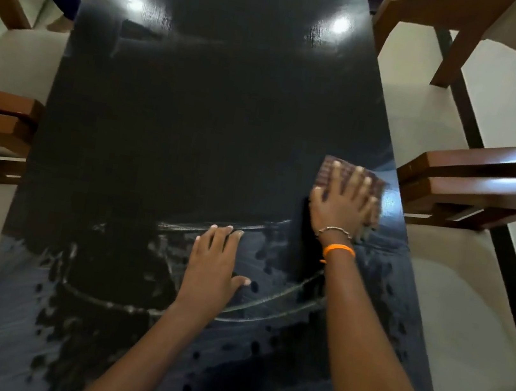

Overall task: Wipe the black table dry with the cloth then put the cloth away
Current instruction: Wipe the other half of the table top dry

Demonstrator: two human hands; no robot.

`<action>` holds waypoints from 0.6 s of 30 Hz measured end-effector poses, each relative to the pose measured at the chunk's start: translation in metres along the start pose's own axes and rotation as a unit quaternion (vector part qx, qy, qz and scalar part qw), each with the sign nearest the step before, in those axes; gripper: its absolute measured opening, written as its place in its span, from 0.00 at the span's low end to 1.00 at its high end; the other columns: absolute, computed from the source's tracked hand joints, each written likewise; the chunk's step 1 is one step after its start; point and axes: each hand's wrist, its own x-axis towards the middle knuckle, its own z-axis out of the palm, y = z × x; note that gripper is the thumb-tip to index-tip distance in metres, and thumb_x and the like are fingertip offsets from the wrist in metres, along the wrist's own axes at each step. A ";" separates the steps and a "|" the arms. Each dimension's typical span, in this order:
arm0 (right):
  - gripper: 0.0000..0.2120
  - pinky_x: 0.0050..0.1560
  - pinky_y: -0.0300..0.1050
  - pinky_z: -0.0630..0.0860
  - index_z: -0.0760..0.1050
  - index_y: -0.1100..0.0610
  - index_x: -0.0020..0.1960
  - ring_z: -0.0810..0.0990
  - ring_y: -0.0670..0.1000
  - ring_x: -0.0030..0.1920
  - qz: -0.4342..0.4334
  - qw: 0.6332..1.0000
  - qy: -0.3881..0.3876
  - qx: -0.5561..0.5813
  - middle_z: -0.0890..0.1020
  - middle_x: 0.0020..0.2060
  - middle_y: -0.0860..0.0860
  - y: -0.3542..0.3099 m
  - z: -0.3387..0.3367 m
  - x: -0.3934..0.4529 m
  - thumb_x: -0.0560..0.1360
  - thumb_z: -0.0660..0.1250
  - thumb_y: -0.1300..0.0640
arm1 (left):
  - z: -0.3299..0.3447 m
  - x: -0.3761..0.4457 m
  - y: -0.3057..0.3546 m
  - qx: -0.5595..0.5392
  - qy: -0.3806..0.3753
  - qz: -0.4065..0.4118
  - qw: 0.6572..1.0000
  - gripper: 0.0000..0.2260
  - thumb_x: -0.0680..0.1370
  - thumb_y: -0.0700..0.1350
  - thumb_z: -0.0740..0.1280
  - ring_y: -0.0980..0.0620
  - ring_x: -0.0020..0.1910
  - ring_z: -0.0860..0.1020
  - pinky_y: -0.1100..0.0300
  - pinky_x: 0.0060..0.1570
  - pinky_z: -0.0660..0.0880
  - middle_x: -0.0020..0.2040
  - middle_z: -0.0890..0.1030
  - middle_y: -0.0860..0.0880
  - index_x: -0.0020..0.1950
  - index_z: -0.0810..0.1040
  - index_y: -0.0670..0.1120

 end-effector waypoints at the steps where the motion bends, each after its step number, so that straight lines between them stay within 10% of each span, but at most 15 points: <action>1: 0.30 0.73 0.61 0.41 0.51 0.45 0.75 0.45 0.59 0.76 -0.044 0.999 -0.010 0.006 0.48 0.77 0.55 -0.023 0.005 -0.006 0.74 0.51 0.45 | -0.001 0.000 0.001 0.000 0.000 -0.002 1.000 0.35 0.73 0.58 0.66 0.47 0.74 0.53 0.54 0.74 0.51 0.74 0.58 0.49 0.75 0.55 0.47; 9: 0.29 0.74 0.56 0.43 0.53 0.42 0.75 0.46 0.55 0.77 -0.399 0.912 -0.091 0.009 0.50 0.77 0.51 -0.097 0.025 -0.022 0.75 0.55 0.43 | 0.006 0.004 0.026 -0.014 0.008 -0.058 0.998 0.37 0.72 0.56 0.68 0.43 0.75 0.50 0.52 0.75 0.47 0.75 0.56 0.45 0.75 0.54 0.45; 18: 0.33 0.74 0.54 0.47 0.54 0.41 0.74 0.50 0.55 0.76 -0.224 0.974 -0.029 -0.010 0.54 0.77 0.50 0.050 -0.013 0.052 0.69 0.45 0.38 | 0.010 0.032 0.081 0.016 -0.010 0.013 1.000 0.37 0.74 0.59 0.65 0.45 0.76 0.46 0.48 0.75 0.47 0.76 0.51 0.48 0.76 0.49 0.49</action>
